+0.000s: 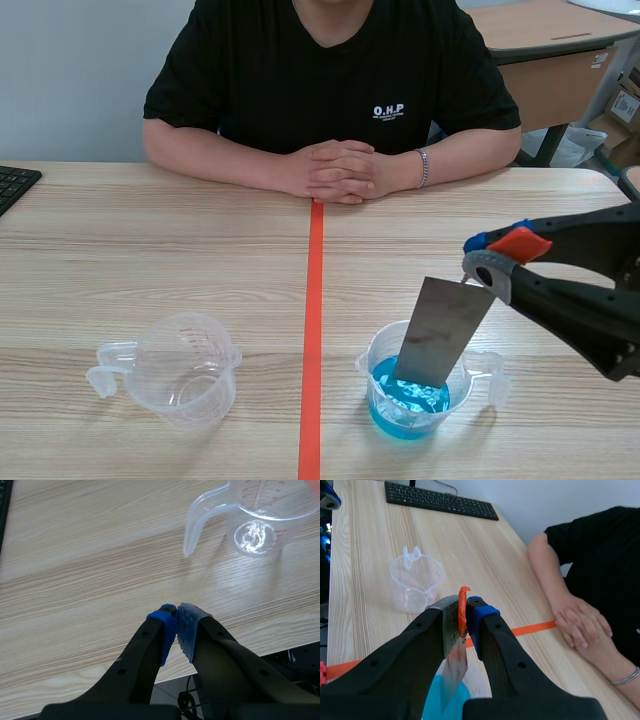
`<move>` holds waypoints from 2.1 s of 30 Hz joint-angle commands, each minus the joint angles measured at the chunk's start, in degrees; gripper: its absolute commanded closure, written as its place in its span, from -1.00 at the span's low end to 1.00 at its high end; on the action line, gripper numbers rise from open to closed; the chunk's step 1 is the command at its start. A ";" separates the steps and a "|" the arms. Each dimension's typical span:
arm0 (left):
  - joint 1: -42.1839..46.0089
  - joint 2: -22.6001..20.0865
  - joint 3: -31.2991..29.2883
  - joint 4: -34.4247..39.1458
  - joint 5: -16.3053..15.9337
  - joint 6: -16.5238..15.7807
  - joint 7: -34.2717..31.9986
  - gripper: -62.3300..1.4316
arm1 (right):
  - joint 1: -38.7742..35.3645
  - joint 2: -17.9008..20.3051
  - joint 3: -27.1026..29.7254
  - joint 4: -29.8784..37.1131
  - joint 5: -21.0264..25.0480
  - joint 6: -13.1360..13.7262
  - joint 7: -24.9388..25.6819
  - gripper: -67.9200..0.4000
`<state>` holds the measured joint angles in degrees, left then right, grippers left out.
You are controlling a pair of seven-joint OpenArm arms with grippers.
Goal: Do the redox reaction experiment.
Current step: 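Hold the plate still in the solution, then raise the plate and point at it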
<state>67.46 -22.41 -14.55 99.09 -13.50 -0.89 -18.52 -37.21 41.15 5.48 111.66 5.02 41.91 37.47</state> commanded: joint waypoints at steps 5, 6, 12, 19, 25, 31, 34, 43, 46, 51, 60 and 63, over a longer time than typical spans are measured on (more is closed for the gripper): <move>0.28 -0.33 0.28 0.46 -0.33 0.09 -0.94 0.82 | 0.70 0.61 3.28 3.13 5.62 0.81 -1.38 0.94; 0.28 -0.33 0.28 0.46 -0.33 0.09 -0.94 0.82 | 0.70 0.61 3.78 3.54 6.27 0.81 -1.81 0.94; 0.28 -0.33 0.28 0.46 -0.33 0.09 -0.94 0.82 | 0.68 0.61 4.96 6.29 7.52 0.81 -4.15 0.94; 0.28 -0.33 0.28 0.46 -0.33 0.09 -0.94 0.82 | 0.70 0.61 4.98 7.72 10.03 0.81 -5.81 0.94; 0.28 -0.33 0.28 0.46 -0.33 0.09 -0.94 0.82 | 0.70 0.61 4.98 8.90 12.20 0.81 -8.35 0.94; 0.28 -0.35 0.28 0.46 -0.33 0.09 -0.94 0.82 | 0.70 0.59 4.98 8.96 13.68 0.81 -9.60 0.94; 0.28 -0.66 0.28 0.46 -0.33 0.07 -0.96 0.82 | 0.70 0.61 4.98 8.96 13.70 0.81 -9.77 0.94; -0.09 -6.12 0.39 0.48 -0.42 -2.12 -1.25 0.82 | 0.70 0.59 4.98 8.96 13.70 0.81 -10.21 0.94; -1.77 -9.79 0.44 0.48 -0.66 -3.48 -0.98 0.82 | 0.70 0.59 4.98 8.96 13.70 0.81 -10.19 0.94; -7.10 -16.48 2.29 0.48 -0.83 -4.72 -0.92 0.82 | 0.70 0.59 4.98 8.96 13.70 0.81 -10.19 0.94; -24.17 -29.46 13.07 0.48 -3.85 -8.81 -1.18 0.82 | 0.70 0.59 4.98 8.96 13.70 0.81 -10.40 0.94; -31.76 -31.58 19.17 0.48 -3.82 -10.51 -0.96 0.82 | 0.70 0.59 4.98 8.96 13.68 0.81 -10.40 0.94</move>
<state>36.84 -54.65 3.95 99.00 -16.97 -11.22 -18.68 -37.17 41.15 9.78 119.63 17.61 42.41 26.39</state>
